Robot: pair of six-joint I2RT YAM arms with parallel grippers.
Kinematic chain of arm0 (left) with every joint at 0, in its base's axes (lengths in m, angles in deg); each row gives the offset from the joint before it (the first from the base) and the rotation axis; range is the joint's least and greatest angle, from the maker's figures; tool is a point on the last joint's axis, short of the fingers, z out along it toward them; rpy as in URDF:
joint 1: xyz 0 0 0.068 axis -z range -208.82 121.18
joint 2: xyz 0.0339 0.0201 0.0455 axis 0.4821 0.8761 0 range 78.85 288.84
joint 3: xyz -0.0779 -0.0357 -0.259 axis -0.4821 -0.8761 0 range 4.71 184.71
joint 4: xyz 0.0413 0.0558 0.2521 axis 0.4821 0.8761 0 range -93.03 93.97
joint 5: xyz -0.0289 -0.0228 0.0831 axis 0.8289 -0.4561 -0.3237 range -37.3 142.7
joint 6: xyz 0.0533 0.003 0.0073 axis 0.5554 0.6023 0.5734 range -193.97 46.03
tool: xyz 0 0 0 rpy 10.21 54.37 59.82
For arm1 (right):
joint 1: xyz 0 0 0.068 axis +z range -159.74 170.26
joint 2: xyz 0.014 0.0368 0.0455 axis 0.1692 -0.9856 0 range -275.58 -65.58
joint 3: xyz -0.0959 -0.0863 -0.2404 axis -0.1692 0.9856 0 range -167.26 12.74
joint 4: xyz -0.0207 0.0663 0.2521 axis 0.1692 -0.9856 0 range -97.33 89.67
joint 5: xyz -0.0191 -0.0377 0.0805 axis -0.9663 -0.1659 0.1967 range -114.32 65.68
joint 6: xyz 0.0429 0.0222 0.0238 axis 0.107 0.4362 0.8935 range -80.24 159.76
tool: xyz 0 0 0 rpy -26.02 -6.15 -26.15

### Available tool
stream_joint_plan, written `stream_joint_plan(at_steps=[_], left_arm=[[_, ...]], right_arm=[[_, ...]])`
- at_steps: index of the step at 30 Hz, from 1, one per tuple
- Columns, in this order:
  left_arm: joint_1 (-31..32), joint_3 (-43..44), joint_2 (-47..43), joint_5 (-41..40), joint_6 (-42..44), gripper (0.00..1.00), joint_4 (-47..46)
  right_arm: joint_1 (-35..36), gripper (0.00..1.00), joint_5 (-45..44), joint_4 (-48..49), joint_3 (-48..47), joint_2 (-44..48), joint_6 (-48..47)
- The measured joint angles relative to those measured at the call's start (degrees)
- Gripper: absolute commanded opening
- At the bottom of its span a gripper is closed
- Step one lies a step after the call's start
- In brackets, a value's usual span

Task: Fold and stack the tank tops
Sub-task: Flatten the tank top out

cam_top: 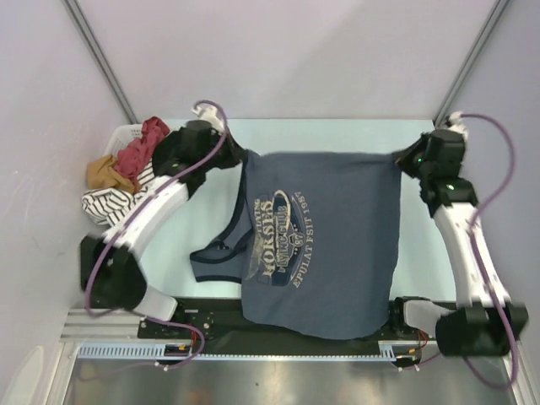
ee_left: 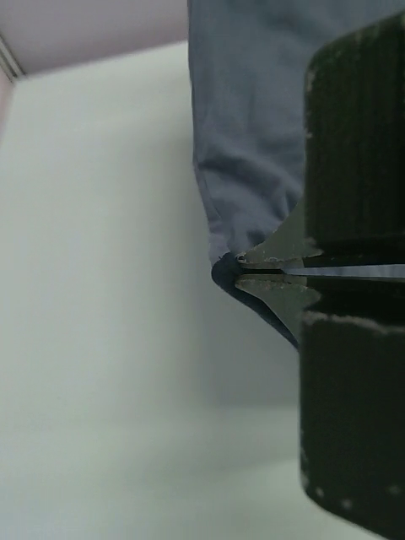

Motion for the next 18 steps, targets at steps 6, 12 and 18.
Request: stream_joint_plan(at_steps=[6,12,18], left_arm=[[-0.1,10.5,26.3,4.0,-1.4,0.0,-4.1],[-0.8,40.9,51.5,8.6,-2.9,0.01,-3.6],[-2.2,59.6,64.2,10.2,-6.6,1.0,-3.1]], right_arm=[[-3.9,0.0,-3.7,7.0,4.9,-21.2,3.8],[-4.8,0.0,-7.8,13.1,-8.3,-39.3,5.7],[-5.9,0.9,-6.8,17.3,-28.0,-55.2,6.6]])
